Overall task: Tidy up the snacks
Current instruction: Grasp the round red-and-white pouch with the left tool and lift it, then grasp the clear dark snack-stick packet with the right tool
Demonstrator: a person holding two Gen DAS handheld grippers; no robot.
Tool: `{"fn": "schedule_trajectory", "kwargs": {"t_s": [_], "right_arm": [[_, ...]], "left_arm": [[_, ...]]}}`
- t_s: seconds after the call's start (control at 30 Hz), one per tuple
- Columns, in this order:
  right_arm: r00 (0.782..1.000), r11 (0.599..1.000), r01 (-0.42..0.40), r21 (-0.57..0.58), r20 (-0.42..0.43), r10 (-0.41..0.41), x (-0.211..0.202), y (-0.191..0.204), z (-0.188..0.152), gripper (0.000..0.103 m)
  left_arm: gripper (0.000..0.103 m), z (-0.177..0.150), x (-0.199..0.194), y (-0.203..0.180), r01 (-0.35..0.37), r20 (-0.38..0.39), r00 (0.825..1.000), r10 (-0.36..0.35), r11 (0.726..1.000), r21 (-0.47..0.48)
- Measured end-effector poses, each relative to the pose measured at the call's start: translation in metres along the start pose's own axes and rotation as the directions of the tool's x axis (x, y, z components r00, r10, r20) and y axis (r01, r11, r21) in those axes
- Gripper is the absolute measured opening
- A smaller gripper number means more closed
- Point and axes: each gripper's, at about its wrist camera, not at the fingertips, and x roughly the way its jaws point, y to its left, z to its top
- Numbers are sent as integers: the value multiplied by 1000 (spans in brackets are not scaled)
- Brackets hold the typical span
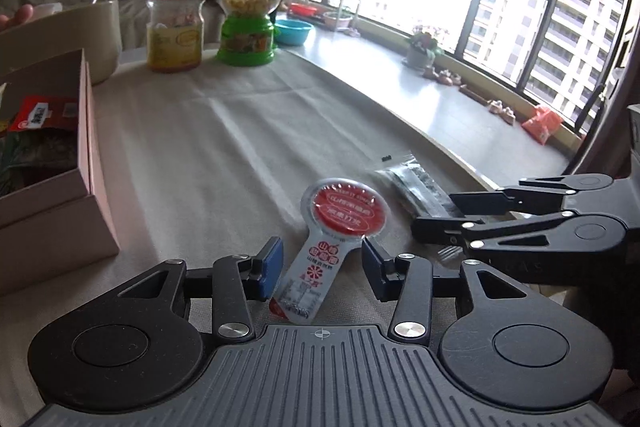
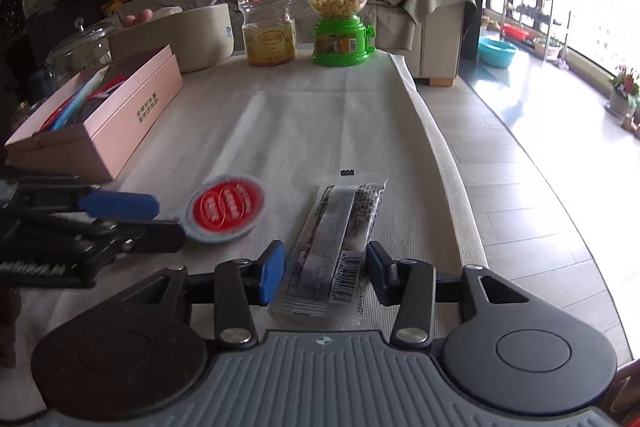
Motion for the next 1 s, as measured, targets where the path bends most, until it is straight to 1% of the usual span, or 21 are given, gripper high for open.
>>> {"fn": "schedule_trajectory", "kwargs": {"t_s": [0.03, 0.07, 0.13, 0.17, 0.27, 0.4, 0.53, 0.6, 0.7, 0.77, 0.87, 0.93, 1.0], "right_arm": [[1000, 1000, 5, -2, 8, -5, -2, 2, -3, 58], [1000, 1000, 7, 1, 14, -7, -4, 4, -6, 62], [1000, 1000, 24, 8, 20, -24, -6, 7, -8, 63], [999, 1000, 25, 14, 19, -26, -8, 8, -9, 66], [1000, 998, -15, 59, 9, 15, -16, 8, -13, 69], [997, 992, -74, 105, -2, 75, -30, 12, -23, 72], [990, 985, -140, 96, -15, 142, -40, 23, -31, 72], [987, 984, -159, 76, -10, 160, -43, 28, -32, 72], [992, 990, -122, 68, 5, 122, -39, 29, -32, 75], [996, 993, -91, 81, 16, 91, -34, 25, -34, 76], [996, 995, -80, 58, 44, 78, -34, 25, -39, 78], [995, 997, -71, 17, 66, 69, -34, 30, -44, 80], [995, 999, -37, -40, 86, 40, -34, 39, -50, 81]], "left_arm": [[43, -1, 2, -1, -3, -7, 1000, 4, 1000, 4], [36, -2, 2, -2, -9, -7, 1000, 9, 1000, 9], [31, -4, -2, -3, -7, -14, 1000, 8, 1000, 9], [28, -5, -5, -3, -6, -21, 1000, 6, 1000, 1], [27, -12, -18, -5, -19, -25, 1000, 19, 1000, 7], [27, -32, -46, -1, -42, -36, 998, 42, 999, 3], [27, -52, -79, 4, -97, -46, 994, 97, 995, -5], [27, -58, -90, 9, -122, -54, 991, 120, 992, -30], [28, -62, -91, 19, -127, -69, 990, 121, 987, -96], [29, -61, -86, 20, -132, -69, 990, 125, 984, -117], [30, -53, -77, 16, -143, -64, 988, 137, 986, -91], [31, -48, -68, 10, -146, -68, 988, 142, 988, -56], [32, -44, -60, 3, -154, -66, 986, 153, 988, -10]]}}
